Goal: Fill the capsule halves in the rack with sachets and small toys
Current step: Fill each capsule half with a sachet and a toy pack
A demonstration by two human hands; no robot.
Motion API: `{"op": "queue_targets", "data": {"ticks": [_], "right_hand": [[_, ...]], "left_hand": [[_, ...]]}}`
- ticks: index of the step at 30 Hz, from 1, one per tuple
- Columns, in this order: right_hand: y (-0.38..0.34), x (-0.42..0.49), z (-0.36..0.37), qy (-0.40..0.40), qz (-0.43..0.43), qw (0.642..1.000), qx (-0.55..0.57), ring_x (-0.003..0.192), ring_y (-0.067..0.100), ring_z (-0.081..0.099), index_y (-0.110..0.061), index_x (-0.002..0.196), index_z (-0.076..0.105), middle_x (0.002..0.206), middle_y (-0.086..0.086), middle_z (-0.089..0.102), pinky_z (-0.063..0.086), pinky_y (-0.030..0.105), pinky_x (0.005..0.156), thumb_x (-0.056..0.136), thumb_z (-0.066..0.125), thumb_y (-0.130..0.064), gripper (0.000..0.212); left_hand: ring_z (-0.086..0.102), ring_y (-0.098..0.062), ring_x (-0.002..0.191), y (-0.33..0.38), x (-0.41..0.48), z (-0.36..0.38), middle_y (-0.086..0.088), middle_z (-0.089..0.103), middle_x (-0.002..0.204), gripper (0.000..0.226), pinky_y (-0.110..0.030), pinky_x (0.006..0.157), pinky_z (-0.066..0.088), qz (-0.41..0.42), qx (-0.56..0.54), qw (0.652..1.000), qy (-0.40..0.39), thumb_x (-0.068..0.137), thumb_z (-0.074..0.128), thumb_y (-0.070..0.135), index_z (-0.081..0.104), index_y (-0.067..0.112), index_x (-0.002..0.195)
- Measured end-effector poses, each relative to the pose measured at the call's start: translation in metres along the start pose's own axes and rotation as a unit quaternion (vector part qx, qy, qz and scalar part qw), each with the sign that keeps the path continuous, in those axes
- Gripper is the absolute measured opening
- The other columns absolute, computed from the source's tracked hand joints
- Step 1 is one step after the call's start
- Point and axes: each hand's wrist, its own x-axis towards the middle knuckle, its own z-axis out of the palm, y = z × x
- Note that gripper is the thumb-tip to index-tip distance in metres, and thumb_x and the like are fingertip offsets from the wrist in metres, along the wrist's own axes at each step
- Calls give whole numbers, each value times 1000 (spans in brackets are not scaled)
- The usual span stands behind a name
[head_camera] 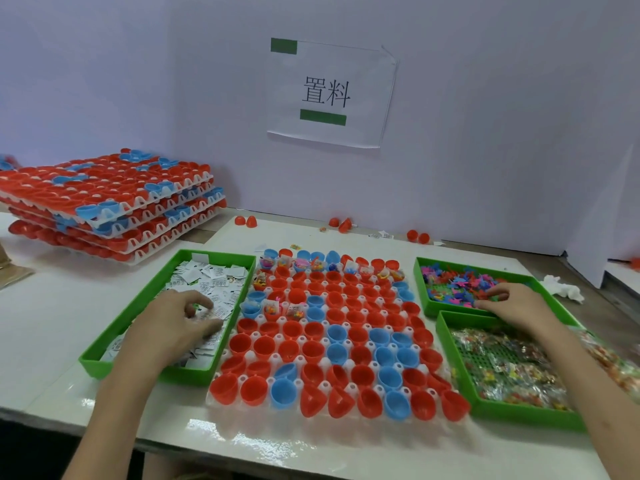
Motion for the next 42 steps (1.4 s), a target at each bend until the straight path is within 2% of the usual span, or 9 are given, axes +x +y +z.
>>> {"op": "queue_targets", "data": {"ticks": [2,10,14,18,22,26,35,38,42], "right_hand": [[4,-3,2,28,-10,999,32,99,26,62,-25,87,68,115,11,69,51,41,89,82,82,-25,15],[-1,-9,3,119,-18,990,74,86,24,65,-25,72,68,82,0,71,54,48,87,87,77,-23,17],[-3,-15,-2,169,-22,977,129,91,26,65,-24,76,69,87,3,72,54,48,86,87,75,-20,13],[-13,-23,-15,178,-49,957,225,86,24,66,-21,77,70,81,1,70,51,39,76,86,75,-13,14],[-35,-42,-36,130,-51,903,406,74,22,71,-9,91,72,83,9,74,58,34,76,89,69,-6,4],[-57,-72,-45,105,-93,858,495,65,15,72,-10,90,71,79,4,77,59,19,62,90,67,-6,6],[-61,-66,2,155,13,863,481,70,16,74,-14,80,70,81,8,75,57,31,67,87,70,-3,13],[-51,-56,1,198,32,877,437,81,28,73,-14,74,72,75,8,73,54,32,65,84,74,-7,12],[-47,-61,-10,244,24,870,428,79,22,69,-20,71,72,76,6,72,52,35,68,83,75,-11,16]], "left_hand": [[56,-18,87,1,1,-1,3,58,95,17,-34,77,46,-3,7,1000,-3,79,81,38,64,37,84],[61,-13,65,-4,1,2,10,60,86,18,-24,49,39,-18,9,999,45,83,78,23,69,30,69],[61,-12,75,-5,2,1,7,62,92,10,-33,67,53,17,-3,999,38,86,73,37,64,37,82],[55,-10,89,-2,3,0,8,49,100,28,-36,78,53,51,88,993,-55,86,68,51,53,56,109],[53,-11,91,-3,5,1,11,53,97,14,-33,71,46,38,54,998,-19,82,74,47,73,43,95],[56,-12,83,-2,1,1,10,59,94,5,-30,65,44,32,11,999,19,82,73,48,69,45,81],[62,-26,93,-3,-1,2,-8,70,119,17,-45,89,51,-3,-29,997,78,89,71,31,77,25,104],[63,-25,85,-4,-1,2,-10,71,118,19,-45,86,52,-4,-44,995,90,89,71,33,77,25,104],[59,-19,71,-4,-1,3,-12,72,115,18,-42,78,53,-4,-53,993,110,89,70,33,78,25,103]]}}
